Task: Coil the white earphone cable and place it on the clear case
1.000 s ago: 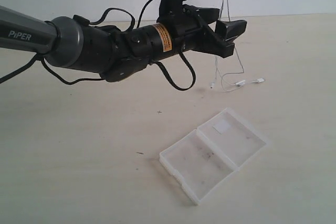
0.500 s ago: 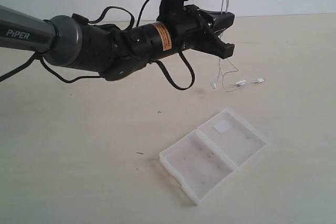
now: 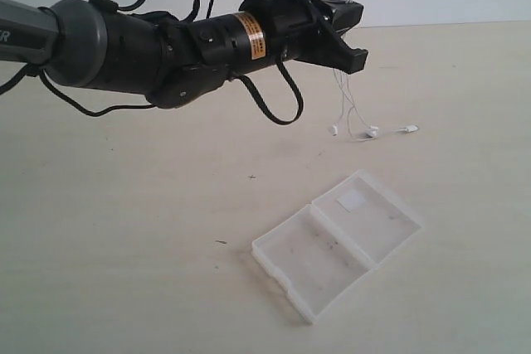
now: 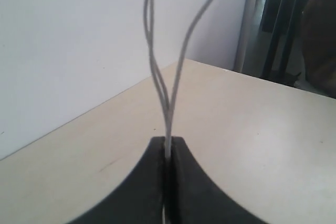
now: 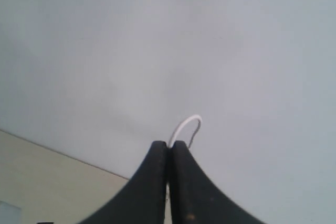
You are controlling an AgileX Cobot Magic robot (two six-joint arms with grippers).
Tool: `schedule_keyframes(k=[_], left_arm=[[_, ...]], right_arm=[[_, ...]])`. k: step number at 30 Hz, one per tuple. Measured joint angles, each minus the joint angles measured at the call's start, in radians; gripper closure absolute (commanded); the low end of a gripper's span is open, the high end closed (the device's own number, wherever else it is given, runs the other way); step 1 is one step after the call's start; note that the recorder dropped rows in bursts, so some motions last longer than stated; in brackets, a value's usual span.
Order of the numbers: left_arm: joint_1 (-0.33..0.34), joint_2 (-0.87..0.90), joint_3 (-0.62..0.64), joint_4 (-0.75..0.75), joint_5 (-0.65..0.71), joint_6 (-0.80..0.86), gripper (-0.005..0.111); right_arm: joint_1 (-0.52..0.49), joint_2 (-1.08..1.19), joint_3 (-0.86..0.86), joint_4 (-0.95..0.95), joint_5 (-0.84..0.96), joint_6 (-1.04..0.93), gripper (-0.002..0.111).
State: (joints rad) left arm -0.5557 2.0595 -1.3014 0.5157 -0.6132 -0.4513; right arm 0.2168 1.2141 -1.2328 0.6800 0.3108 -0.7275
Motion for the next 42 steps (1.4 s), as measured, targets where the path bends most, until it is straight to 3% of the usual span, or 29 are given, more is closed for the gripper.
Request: schedule_keyframes(k=[12, 20, 24, 42], left_arm=[[0.042, -0.004, 0.0, 0.0, 0.063, 0.0, 0.107], [0.045, -0.045, 0.0, 0.01, 0.064, -0.007, 0.107], [0.045, -0.061, 0.0, 0.015, 0.064, -0.012, 0.107], [0.045, -0.156, 0.0, 0.035, 0.158, -0.01, 0.107]], right_arm=[[-0.022, -0.044, 0.036, -0.042, -0.008, 0.038, 0.108], [-0.022, -0.038, 0.036, -0.487, 0.049, 0.438, 0.108], [-0.022, -0.013, 0.036, -0.604, 0.107, 0.551, 0.108], [-0.022, 0.125, 0.036, -0.65, 0.261, 0.591, 0.108]])
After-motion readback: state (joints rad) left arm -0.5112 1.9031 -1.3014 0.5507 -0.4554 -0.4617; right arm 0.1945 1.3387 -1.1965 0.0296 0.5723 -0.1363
